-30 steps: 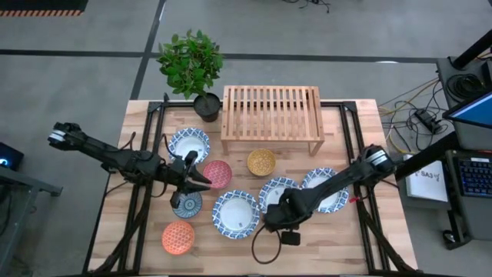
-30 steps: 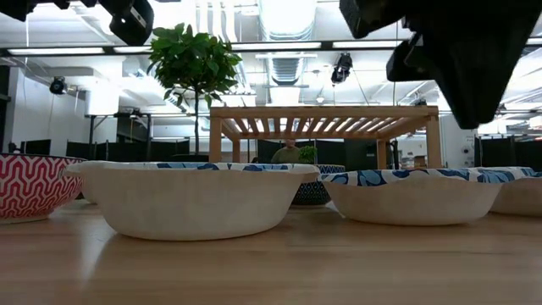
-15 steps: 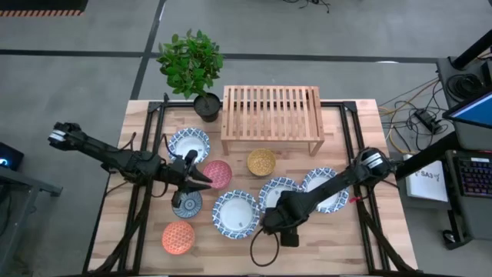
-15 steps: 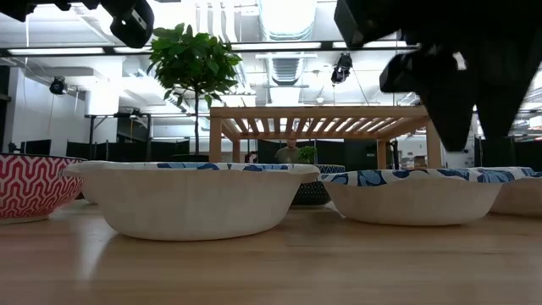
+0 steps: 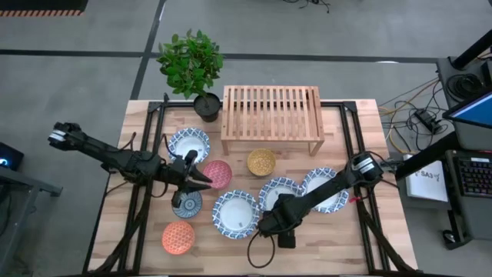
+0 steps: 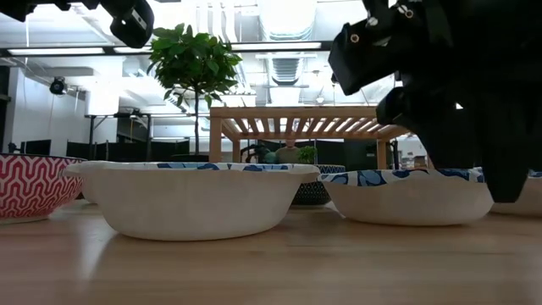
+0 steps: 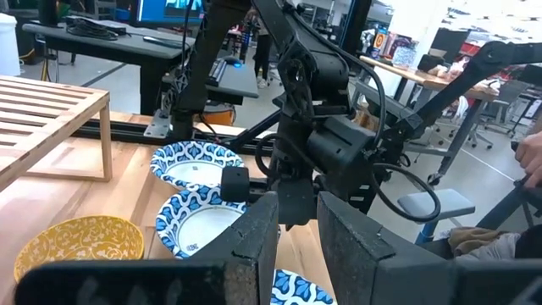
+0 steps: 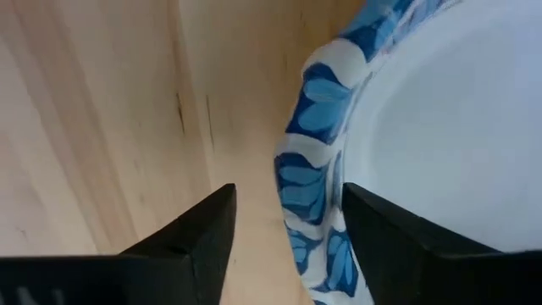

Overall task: Place and stack bowls onto a shelf
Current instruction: Put the bottom center white blue patterned bowl on the shelf

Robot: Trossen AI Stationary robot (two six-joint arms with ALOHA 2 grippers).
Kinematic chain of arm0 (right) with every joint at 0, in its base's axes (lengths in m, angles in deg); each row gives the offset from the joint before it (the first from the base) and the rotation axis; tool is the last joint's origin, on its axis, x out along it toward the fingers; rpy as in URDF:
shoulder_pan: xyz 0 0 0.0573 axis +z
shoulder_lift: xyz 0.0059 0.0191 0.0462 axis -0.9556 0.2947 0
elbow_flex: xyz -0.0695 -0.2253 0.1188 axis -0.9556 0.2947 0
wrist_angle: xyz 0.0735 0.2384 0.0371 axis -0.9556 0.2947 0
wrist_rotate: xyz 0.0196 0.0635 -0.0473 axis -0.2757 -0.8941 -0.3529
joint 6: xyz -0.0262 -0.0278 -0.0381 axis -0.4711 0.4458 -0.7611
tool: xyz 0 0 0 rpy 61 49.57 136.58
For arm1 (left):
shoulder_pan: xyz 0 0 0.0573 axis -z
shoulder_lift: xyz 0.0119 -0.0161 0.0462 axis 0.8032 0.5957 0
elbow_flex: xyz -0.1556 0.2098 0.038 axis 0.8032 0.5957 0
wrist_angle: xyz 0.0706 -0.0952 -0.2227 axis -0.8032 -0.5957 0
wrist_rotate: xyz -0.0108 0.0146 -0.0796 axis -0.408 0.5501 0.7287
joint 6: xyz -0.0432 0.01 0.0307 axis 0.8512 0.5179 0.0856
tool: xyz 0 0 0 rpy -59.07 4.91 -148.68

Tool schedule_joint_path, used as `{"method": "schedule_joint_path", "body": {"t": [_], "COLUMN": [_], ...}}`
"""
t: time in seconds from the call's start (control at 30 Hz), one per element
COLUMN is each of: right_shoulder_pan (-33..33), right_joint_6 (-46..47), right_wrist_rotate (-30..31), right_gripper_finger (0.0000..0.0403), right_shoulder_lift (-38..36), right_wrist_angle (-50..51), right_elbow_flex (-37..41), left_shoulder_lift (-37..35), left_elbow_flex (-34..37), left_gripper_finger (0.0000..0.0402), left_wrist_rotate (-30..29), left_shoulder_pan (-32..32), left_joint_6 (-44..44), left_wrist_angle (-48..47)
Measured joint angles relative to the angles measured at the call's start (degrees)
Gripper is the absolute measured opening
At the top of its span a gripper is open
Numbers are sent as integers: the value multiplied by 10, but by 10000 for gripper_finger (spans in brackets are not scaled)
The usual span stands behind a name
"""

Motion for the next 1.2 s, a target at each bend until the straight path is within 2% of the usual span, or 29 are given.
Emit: {"method": "schedule_joint_path", "body": {"t": [0.33,0.5,0.7,0.9,1.2], "right_shoulder_pan": [0,0,0,0,-12], "right_joint_6": [-2,-3,-4,-2,-31], "right_wrist_rotate": [2,-3,-22,-36,-32], "right_gripper_finger": [65,27,18,18,18], "right_shoulder_lift": [-1,-3,-5,-5,-5], "right_wrist_angle": [-3,-9,-7,40,166], "right_elbow_flex": [0,0,-15,-56,-195], "left_shoulder_lift": [0,0,0,0,0], "left_elbow_flex": [0,0,0,0,0], "left_gripper_finger": [70,70,70,70,70], "left_wrist_rotate": [0,0,0,0,0], "left_shoulder_pan": [0,0,0,0,0], "left_joint_6": [0,0,-8,-8,-15], "left_wrist_angle": [0,0,0,0,6]}}
